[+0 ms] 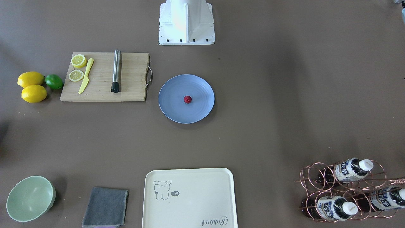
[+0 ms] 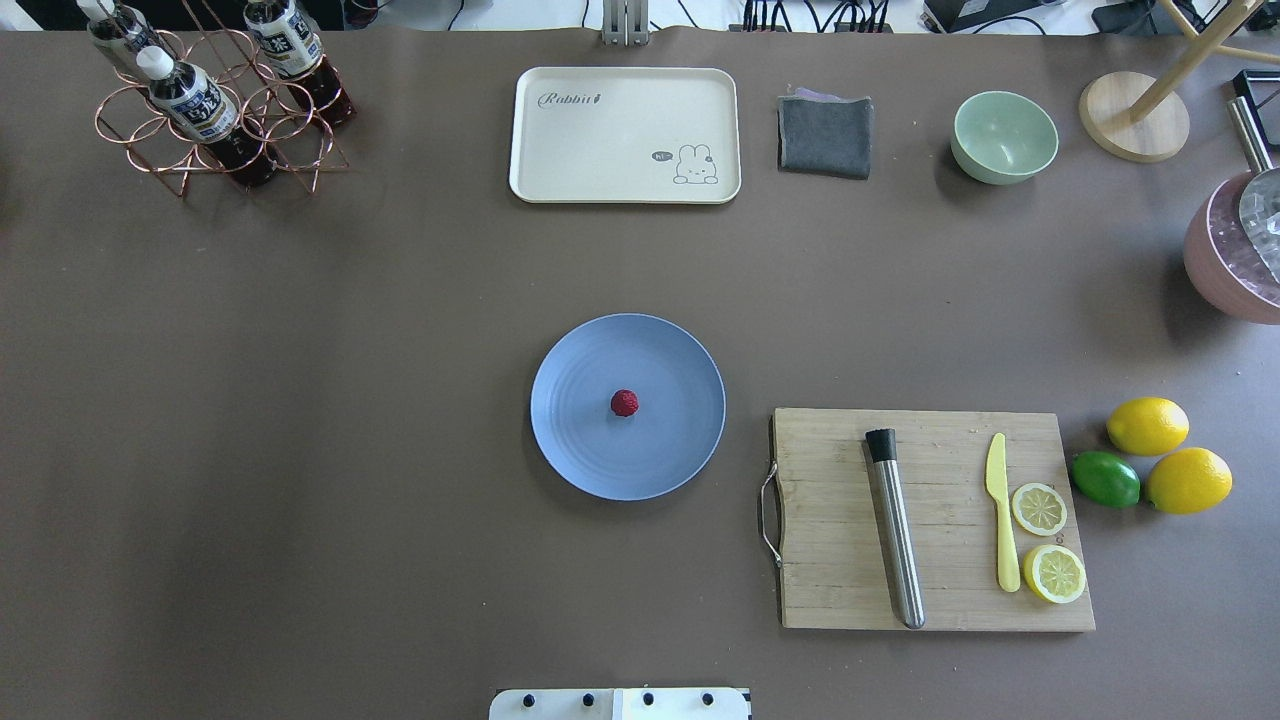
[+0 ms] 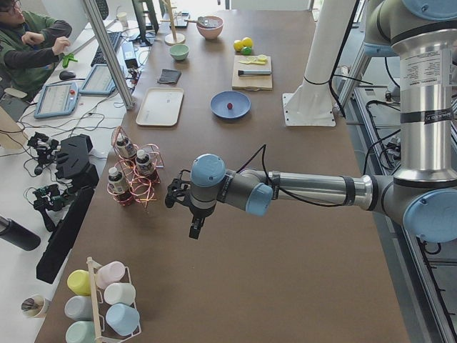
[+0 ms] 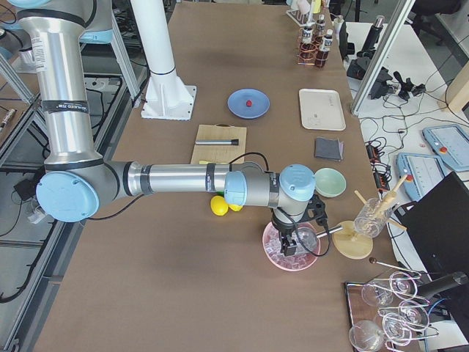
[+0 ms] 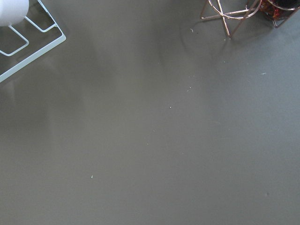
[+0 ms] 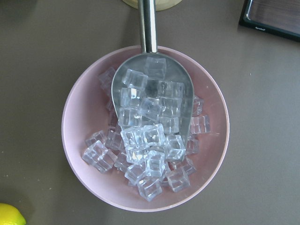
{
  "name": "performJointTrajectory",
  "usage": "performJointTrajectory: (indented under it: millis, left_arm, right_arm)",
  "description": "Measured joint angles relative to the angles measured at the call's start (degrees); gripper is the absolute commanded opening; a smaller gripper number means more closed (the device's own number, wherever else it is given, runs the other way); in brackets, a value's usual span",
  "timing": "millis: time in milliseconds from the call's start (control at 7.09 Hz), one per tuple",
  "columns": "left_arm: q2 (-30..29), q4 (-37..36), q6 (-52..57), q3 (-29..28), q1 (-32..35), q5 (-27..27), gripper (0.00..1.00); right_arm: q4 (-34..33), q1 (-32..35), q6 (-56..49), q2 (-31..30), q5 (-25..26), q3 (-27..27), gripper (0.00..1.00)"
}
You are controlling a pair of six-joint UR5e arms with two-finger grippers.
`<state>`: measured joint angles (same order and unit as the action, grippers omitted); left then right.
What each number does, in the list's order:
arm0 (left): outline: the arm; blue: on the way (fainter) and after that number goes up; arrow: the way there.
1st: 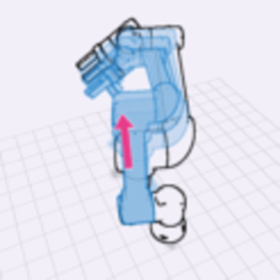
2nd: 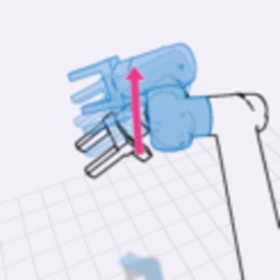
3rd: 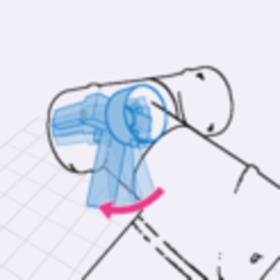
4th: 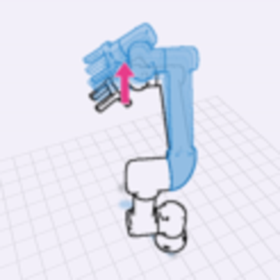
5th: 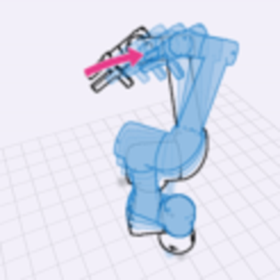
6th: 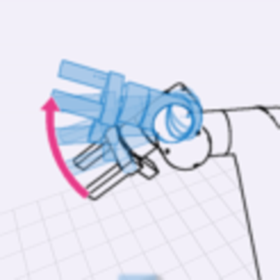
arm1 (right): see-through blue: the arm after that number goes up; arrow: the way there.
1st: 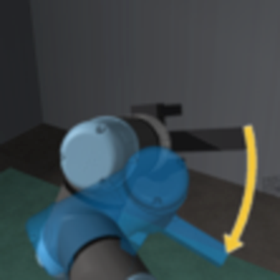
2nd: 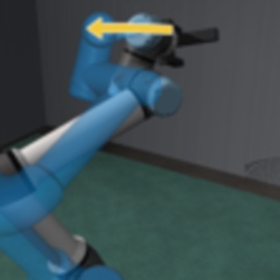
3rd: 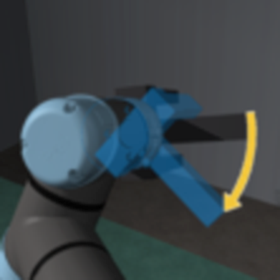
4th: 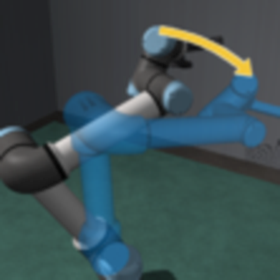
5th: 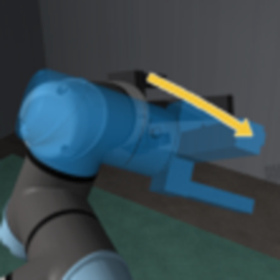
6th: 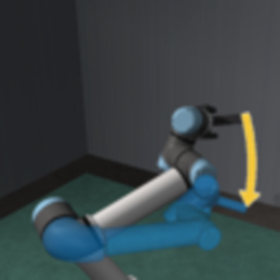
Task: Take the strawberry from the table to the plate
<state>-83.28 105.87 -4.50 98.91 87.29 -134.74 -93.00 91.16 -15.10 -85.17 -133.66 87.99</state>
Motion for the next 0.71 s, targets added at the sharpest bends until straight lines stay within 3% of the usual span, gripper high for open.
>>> performJointTrajectory:
  millis: [282,706]
  left_arm:
    - [-0.78,-5.89,7.25,-0.04,3.52,0.88,0.98]
    - [0.11,-7.25,9.62,-0.32,4.69,1.47,0.98]
  right_arm:
    - [0.09,0.56,-0.29,-1.43,-0.83,-0.20,1.00]
    - [-0.39,0.99,2.61,-2.06,-3.86,2.82,1.00]
